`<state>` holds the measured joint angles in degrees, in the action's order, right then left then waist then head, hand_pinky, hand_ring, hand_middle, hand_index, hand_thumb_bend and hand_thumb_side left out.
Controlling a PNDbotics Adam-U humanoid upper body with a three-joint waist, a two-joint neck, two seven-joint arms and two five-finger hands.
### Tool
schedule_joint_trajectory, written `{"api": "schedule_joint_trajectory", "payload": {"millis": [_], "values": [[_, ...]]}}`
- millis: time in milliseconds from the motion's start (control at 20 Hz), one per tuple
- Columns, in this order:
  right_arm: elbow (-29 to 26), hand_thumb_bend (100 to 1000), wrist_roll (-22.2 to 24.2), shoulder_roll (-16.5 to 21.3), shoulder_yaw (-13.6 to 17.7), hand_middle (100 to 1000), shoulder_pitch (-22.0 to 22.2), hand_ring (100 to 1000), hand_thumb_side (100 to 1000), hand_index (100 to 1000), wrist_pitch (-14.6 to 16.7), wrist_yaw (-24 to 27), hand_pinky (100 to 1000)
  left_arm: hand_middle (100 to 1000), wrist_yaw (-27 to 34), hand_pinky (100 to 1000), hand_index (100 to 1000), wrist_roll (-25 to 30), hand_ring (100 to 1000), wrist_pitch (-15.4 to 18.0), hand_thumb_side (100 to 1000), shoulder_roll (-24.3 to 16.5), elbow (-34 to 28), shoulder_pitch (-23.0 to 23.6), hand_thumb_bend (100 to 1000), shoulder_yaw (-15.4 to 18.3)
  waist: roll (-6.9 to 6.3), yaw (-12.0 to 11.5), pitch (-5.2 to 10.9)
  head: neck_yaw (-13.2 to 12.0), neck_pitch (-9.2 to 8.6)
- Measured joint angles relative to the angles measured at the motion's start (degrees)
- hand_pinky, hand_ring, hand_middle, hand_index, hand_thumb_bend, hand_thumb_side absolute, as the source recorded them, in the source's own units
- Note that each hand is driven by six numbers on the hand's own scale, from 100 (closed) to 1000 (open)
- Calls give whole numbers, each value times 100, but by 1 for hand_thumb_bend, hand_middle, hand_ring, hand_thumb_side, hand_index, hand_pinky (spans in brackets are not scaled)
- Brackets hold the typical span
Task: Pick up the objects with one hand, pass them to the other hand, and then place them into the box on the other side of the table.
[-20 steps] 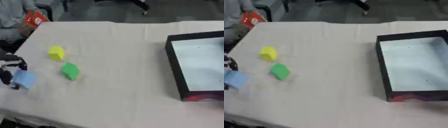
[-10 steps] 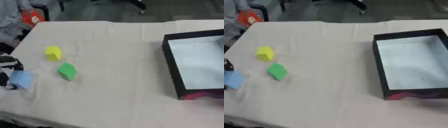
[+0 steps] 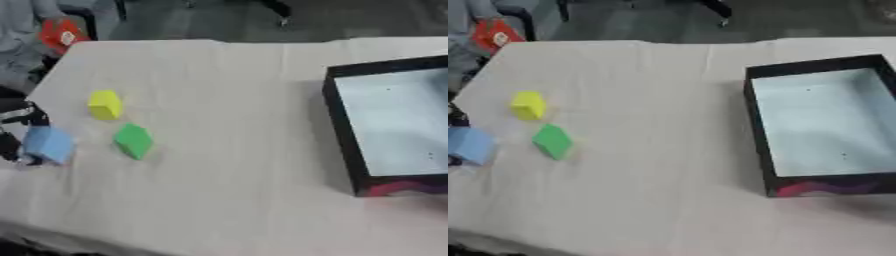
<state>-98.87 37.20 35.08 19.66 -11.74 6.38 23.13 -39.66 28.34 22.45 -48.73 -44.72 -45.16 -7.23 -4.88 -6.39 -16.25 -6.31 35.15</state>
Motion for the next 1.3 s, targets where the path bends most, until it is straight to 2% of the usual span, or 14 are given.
{"api": "schedule_joint_trajectory", "payload": {"millis": [150,200,250,700,900,1050,1300], "values": [[-1,100,-7,3,-1,971,-1,1000,511,1000,-6,70,1000,447,341,735,488,63,657,-154,100,-100,-384,48,399,-54,0,-3,0,1,0],[-1,100,-11,6,-1,971,-2,1000,526,1000,-10,96,1000,446,441,732,488,76,651,-208,100,-126,-506,54,337,-71,0,-4,0,1,0],[-2,100,-12,13,-3,971,-4,1000,500,1000,-11,131,1000,445,532,731,487,73,648,-268,100,-144,-644,61,393,-78,0,-7,0,3,0],[-108,100,-20,280,-219,976,-328,1000,394,1000,0,606,1000,461,1601,736,494,-74,617,-1039,100,-182,-1931,95,324,-376,-1,12,0,72,1],[-133,100,-4,432,-401,982,-633,1000,339,1000,19,846,1000,461,1959,737,497,16,612,-1338,100,-44,-2406,56,311,-574,-1,51,0,125,2],[-180,100,11,533,-545,984,-866,1000,258,1000,67,1003,1000,466,2112,738,498,-7,606,-1624,100,105,-2709,5,297,-648,-1,60,0,209,2],[-220,100,79,776,-917,986,-1369,1000,140,1000,375,1131,1000,456,2294,733,498,-140,591,-2149,100,471,-3072,-193,274,-715,0,61,0,342,2]]}}
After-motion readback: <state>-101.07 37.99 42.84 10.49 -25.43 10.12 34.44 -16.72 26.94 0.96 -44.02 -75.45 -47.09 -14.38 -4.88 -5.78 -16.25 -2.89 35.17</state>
